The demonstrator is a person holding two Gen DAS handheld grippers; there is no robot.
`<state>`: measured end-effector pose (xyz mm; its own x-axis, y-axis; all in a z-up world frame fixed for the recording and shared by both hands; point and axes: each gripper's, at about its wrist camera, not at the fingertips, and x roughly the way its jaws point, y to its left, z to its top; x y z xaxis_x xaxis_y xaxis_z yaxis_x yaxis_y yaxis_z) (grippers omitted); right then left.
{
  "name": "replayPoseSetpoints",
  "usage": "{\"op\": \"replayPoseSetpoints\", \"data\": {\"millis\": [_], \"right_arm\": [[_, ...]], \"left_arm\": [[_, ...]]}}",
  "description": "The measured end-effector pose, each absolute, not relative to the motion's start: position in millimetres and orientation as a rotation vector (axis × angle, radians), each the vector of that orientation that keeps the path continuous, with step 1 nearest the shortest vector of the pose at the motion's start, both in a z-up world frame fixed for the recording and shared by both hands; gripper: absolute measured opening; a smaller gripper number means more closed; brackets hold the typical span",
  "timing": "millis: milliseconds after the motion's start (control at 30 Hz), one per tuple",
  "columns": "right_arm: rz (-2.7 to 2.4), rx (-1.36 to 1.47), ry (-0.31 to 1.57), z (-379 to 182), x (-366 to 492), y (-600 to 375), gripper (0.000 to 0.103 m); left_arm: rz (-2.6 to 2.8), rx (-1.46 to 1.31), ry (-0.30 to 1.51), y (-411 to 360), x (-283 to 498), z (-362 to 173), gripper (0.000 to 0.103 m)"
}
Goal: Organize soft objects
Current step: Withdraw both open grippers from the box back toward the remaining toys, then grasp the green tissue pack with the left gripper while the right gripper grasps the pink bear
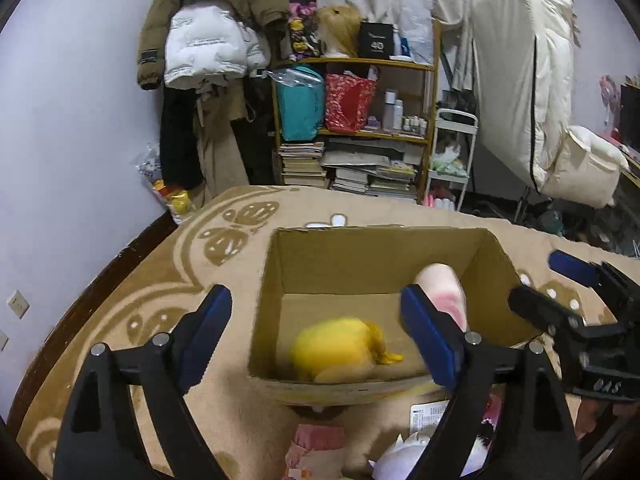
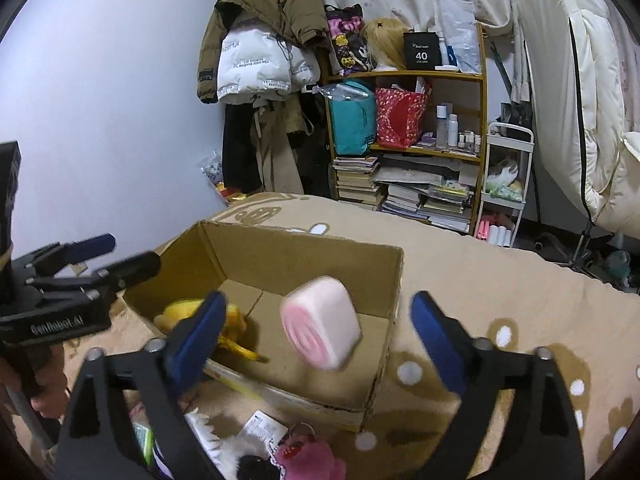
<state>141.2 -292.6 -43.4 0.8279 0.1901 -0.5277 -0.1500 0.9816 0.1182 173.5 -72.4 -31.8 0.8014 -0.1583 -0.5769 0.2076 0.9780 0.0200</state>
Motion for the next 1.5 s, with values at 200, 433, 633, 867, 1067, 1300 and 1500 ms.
{"op": "replayPoseSetpoints", "data": {"millis": [200, 433, 633, 867, 1067, 1300, 1500], "right_arm": [[0.185, 0.069, 0.574, -41, 135, -292, 0.103], [0.184, 0.083, 0.579, -37, 121, -292, 0.103], [0.188, 0.099, 0.591, -32, 98, -289, 0.103], [0.211, 0.072, 0.632, -31, 73, -281, 0.103], [0.211, 0.086, 0.662, -37, 56, -276, 0.103], [0.207, 0.161, 0.721, -56, 50, -280, 0.103], [0.177, 0.181, 0.747, -71, 46, -288, 0.103]], "left_arm": [[-0.169, 0.135, 0.636, -67, 166, -21, 0.100], [-0.125, 0.143, 0.623, -54, 147, -6, 0.102], [-0.106, 0.116, 0.684, -43, 132, -4, 0.102], [-0.062, 0.135, 0.728, -34, 108, -1, 0.102], [-0.061, 0.147, 0.763, -31, 95, -5, 0.102], [-0.063, 0.138, 0.842, -28, 86, -28, 0.102], [-0.075, 0.155, 0.888, -34, 83, -44, 0.102]]}}
